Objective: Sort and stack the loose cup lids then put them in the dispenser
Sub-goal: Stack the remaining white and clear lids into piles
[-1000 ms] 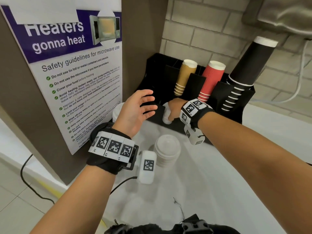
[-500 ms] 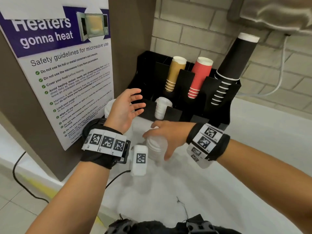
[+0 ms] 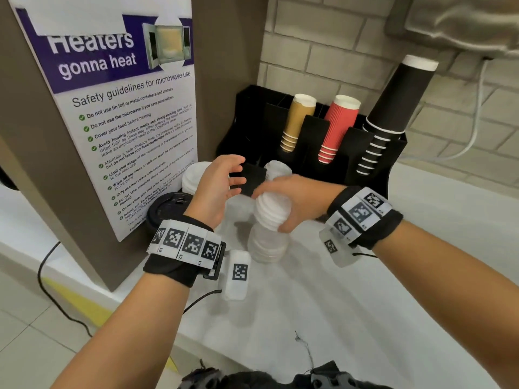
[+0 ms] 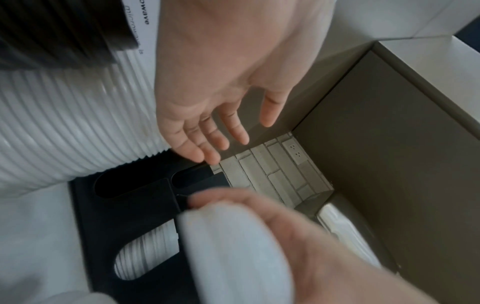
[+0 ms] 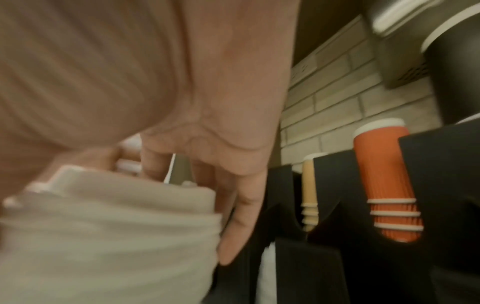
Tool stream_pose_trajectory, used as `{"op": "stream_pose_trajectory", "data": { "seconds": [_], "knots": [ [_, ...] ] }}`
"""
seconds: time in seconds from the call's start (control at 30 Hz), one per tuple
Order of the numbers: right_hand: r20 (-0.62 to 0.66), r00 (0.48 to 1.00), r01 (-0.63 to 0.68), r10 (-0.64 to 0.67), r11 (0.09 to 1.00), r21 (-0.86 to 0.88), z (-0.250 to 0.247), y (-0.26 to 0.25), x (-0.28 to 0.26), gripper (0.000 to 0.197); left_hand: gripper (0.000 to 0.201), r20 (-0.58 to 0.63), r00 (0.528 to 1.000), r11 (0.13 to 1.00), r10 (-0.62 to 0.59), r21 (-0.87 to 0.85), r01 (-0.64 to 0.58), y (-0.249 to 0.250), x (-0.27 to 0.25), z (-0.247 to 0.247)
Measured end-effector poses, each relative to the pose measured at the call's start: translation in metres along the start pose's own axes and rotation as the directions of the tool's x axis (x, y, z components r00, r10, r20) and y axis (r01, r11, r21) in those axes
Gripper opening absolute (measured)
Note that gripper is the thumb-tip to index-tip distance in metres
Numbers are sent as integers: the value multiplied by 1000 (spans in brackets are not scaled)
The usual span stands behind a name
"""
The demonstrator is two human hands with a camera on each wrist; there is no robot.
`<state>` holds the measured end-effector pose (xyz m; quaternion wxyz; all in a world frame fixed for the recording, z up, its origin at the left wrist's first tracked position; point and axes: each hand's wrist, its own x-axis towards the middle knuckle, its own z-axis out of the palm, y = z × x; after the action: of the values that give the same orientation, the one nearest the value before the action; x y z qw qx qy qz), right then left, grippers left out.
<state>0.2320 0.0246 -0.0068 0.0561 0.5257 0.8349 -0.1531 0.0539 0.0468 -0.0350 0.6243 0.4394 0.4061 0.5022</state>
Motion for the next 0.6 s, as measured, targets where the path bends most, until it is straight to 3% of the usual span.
{"op": "stream_pose_trajectory", "data": {
  "seconds": [0.1, 0.17, 0.27, 0.33, 0.43, 0.6],
  "knots": [
    [-147, 989, 42, -19, 987, 155, -26, 6, -13, 77, 15, 42, 998, 992, 52, 115, -57, -4, -3, 8],
    [-238, 971, 77, -7, 954, 288, -39, 10, -22, 75, 24, 146, 989, 985, 21, 167, -46, -8, -7, 12],
    [-273, 962, 114, 31, 859, 498, -46, 13, -29, 78, 58, 405, 912, 990, -65, 142, 7, -15, -13, 17],
    [-284, 958, 141, 26, 822, 551, -47, 14, -31, 77, 69, 493, 870, 1000, -20, -3, 25, -18, -17, 24],
    [-285, 958, 131, 37, 825, 550, -48, 18, -35, 76, 69, 470, 882, 986, 25, -157, 55, -17, -18, 33],
    [-269, 963, 129, 32, 819, 559, -53, 17, -41, 79, 60, 460, 888, 959, -1, -253, 132, -17, -16, 35]
  ]
}}
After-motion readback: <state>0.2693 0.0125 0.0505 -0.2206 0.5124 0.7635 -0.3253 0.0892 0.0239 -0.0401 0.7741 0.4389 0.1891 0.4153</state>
